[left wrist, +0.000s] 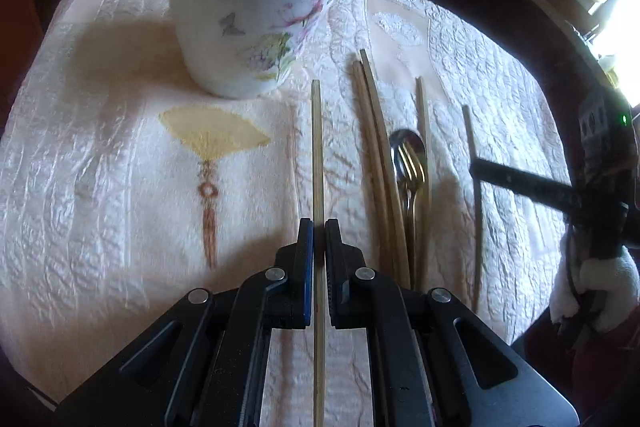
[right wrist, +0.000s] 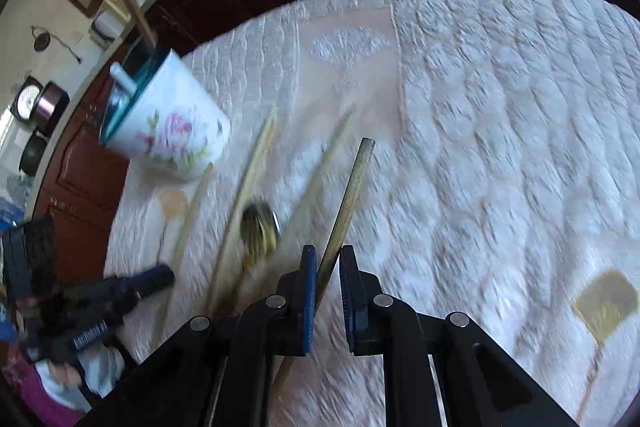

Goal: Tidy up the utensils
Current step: 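Lift the held chopsticks toward the floral cup with both tools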

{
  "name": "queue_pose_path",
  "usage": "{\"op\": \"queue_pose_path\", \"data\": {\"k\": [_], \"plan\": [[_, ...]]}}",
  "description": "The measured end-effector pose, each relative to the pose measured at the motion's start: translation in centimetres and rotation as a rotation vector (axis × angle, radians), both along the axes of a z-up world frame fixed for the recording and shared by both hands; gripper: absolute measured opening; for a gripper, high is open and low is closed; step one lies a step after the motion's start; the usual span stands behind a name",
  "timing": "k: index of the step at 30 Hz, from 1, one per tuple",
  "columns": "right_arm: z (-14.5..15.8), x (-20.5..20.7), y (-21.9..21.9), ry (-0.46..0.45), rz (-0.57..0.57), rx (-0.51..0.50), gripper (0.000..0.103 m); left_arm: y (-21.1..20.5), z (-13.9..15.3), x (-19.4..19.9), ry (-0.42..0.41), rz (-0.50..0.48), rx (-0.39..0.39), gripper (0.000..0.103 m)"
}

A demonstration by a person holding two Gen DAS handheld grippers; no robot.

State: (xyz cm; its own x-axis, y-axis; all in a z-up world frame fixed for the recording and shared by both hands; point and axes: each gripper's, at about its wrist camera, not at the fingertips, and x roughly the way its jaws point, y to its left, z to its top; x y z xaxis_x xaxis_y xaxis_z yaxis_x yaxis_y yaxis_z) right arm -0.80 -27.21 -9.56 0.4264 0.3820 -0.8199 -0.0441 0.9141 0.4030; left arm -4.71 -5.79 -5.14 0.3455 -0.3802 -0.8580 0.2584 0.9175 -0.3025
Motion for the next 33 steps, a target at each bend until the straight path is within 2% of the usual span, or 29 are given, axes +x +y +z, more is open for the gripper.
{"op": "queue_pose_path", "data": {"k": [2,4,6,7,10,11,15,19,21,22,25,26,29,33], "plan": [[-0.7,-0.4,0.1,0.045,0.033,-0.010,0.011,0.1,-0.1,-0.5,0.013,-0.012,0.007,0.004],[-1.1,-1.0,0.0,0.052,0.040,-0.023,0.011,-0.1,-0.2,-0.7,0.020,-0.022,0.012,0.004],[-0.9,-0.9,-0.3,0.040,0.021,-0.020,0.019,-0.5,-0.2,-0.6,0.022,-0.035,0.026,0.005],[-0.8,-0.6,-0.5,0.035,0.006,-0.019,0.028,-0.7,-0.1,-0.3,0.017,-0.038,0.038,0.006],[-0.4,0.7,-1.0,0.026,-0.013,-0.040,0.030,-1.5,0.0,1.2,-0.001,-0.040,0.064,0.023],[-0.3,1.1,-1.1,0.026,-0.012,-0.046,0.030,-1.7,0.0,1.6,-0.005,-0.042,0.069,0.028],[-0.9,2.7,-0.8,0.032,-0.006,-0.067,0.030,-2.9,0.2,4.0,-0.056,-0.046,0.143,0.029],[-1.4,3.8,-0.4,0.019,-0.009,-0.070,0.029,-3.8,-0.3,6.0,-0.058,-0.059,0.184,0.029],[-1.5,3.9,-0.2,0.008,0.002,-0.096,0.022,-4.6,-0.6,6.7,-0.055,-0.079,0.202,0.029],[-1.5,4.0,0.0,0.002,0.009,-0.110,0.015,-4.9,-0.9,6.8,-0.054,-0.088,0.216,0.029],[-1.3,4.5,0.5,-0.009,0.027,-0.093,0.011,-5.6,-1.2,6.9,-0.066,-0.106,0.250,0.025],[-1.0,4.1,0.3,-0.016,0.028,-0.096,0.011,-5.8,-1.2,6.9,-0.070,-0.117,0.252,0.007],[0.9,3.6,0.2,-0.058,0.024,-0.079,0.009,-5.7,-0.8,6.6,-0.071,-0.137,0.218,0.004],[4.4,2.2,0.4,-0.144,0.036,-0.048,0.009,-3.0,1.8,6.0,-0.069,-0.088,0.074,0.004]]}}
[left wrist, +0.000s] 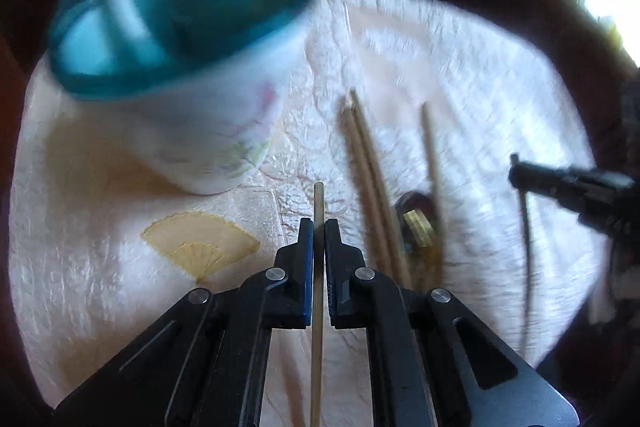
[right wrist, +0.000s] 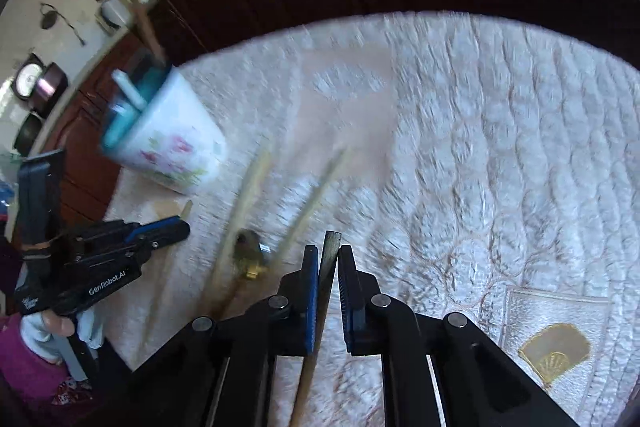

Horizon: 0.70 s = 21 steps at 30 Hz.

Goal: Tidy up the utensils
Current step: 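Lift the held chopsticks toward the floral cup with both tools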

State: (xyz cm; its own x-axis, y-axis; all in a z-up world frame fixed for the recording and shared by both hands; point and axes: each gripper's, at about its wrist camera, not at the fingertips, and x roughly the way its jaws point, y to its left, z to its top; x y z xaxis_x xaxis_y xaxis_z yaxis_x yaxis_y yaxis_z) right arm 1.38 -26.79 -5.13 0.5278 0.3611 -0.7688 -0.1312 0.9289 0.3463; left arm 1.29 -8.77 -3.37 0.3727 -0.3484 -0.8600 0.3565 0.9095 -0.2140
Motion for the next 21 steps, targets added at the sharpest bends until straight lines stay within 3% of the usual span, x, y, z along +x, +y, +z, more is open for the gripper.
{"op": "queue_pose_path", "data": {"k": [6,12,15,17,21], "plan": [[4.7,-2.5,0.5,-0.111,0.032,0.018,0.008,3.0,4.7,-2.2,-0.064,0.030,-0.119,0.004],[7.8,-5.0,1.3,-0.190,0.069,-0.002,0.007,4.9,8.8,-4.7,-0.150,0.039,-0.167,0.004],[6.0,-4.5,1.2,-0.126,0.072,-0.019,0.007,5.4,9.7,-5.5,-0.174,0.046,-0.165,0.004],[4.1,-4.1,1.7,-0.075,0.069,-0.092,0.009,5.7,9.9,-5.8,-0.176,0.057,-0.173,0.004],[-1.4,-2.1,2.5,0.060,0.059,-0.128,0.016,6.5,10.2,-6.3,-0.185,0.063,-0.178,0.004]]}}
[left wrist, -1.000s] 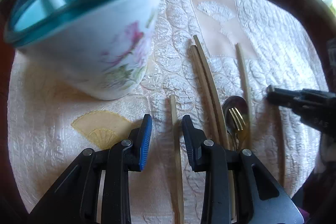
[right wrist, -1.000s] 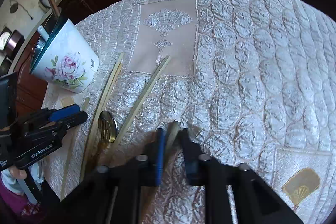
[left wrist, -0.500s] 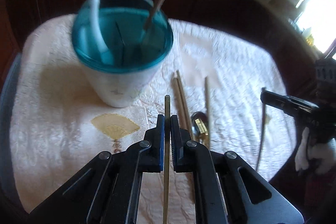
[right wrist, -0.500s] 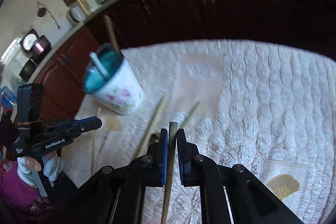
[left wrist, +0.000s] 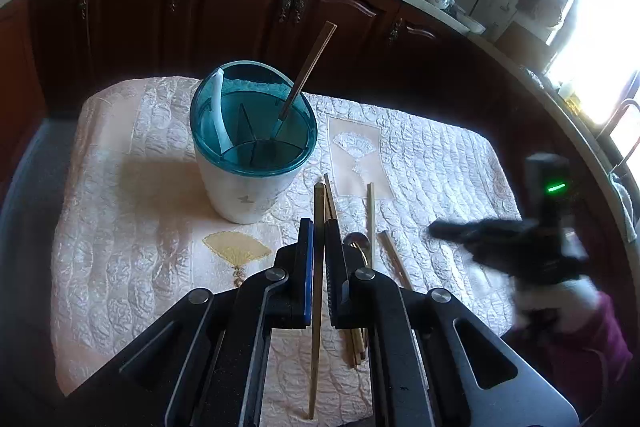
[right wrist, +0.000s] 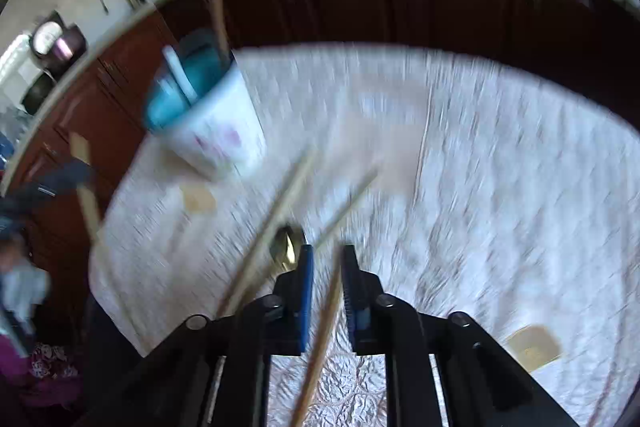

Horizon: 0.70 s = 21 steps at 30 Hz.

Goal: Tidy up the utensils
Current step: 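Lift the held chopsticks toward the floral cup with both tools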

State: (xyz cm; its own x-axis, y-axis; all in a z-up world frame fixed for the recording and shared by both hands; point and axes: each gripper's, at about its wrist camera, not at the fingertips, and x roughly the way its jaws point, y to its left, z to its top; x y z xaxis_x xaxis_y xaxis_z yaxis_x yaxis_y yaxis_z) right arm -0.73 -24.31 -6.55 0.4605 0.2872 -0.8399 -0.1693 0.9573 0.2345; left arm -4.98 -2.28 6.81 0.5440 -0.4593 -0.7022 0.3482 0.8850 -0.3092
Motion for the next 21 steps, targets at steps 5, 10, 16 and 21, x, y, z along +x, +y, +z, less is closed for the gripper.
{"op": "queue_pose_path", "data": {"k": [5,10,16,21], "plan": [[-4.9,2.6,0.6,0.083,-0.042,-0.014,0.018,0.0,0.2,-0.5,-0.004,0.008,0.006,0.004],[-3.6,2.2,0.4,0.035,-0.019,0.016,0.008,0.3,0.6,-0.9,-0.011,0.017,0.005,0.004],[2.6,-1.3,-1.2,-0.094,0.001,0.086,0.008,1.0,2.8,-1.8,-0.054,0.016,-0.038,0.004],[7.5,-3.7,-1.8,-0.203,0.017,0.141,0.008,1.7,4.7,-2.3,-0.092,0.017,-0.057,0.004]]}}
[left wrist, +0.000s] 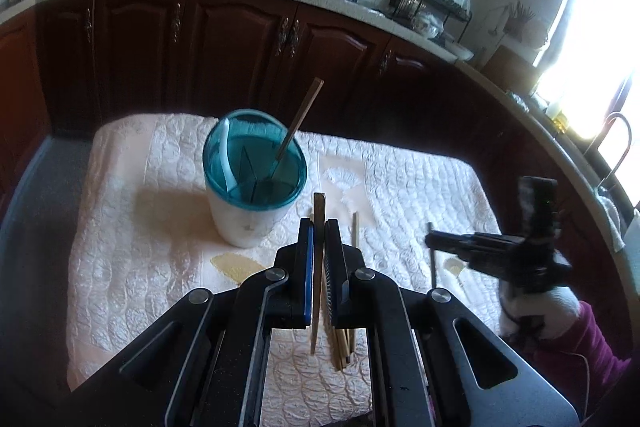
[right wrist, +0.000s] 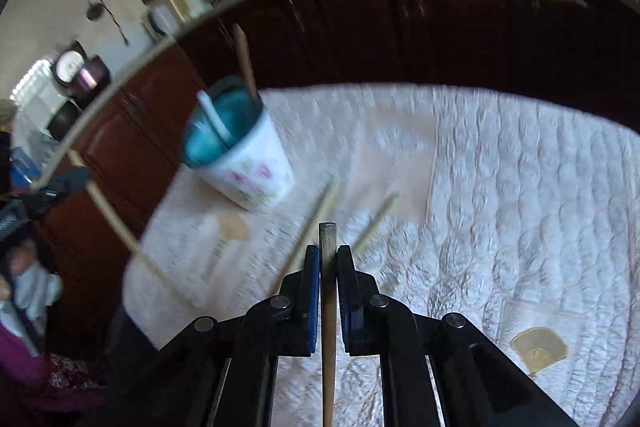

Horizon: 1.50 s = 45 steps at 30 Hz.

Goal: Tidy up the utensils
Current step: 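Lift the held chopsticks toward the floral cup with both tools, then lower the chopstick into the cup and open left tool while right tool releases its chopstick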

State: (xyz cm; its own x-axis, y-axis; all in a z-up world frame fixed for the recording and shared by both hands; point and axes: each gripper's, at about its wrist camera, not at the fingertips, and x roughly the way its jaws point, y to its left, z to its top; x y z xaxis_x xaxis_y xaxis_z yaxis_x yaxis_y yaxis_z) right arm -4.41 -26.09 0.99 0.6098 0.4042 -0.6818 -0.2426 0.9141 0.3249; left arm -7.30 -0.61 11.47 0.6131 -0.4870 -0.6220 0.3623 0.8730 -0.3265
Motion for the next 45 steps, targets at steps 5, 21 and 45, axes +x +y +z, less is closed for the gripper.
{"op": "queue_pose_path", "data": {"k": [5,21,45], "plan": [[4.5,-1.5,0.4,-0.107,0.005,0.007,0.008,0.8,1.9,0.0,-0.031,0.018,-0.005,0.004],[17.6,3.1,7.2,-0.341,0.130,-0.076,0.007,3.3,10.1,4.6,-0.210,0.152,0.002,0.004],[8.4,15.4,12.4,-0.134,0.165,-0.087,0.007,1.7,2.0,14.0,-0.097,0.235,0.130,0.004]]}}
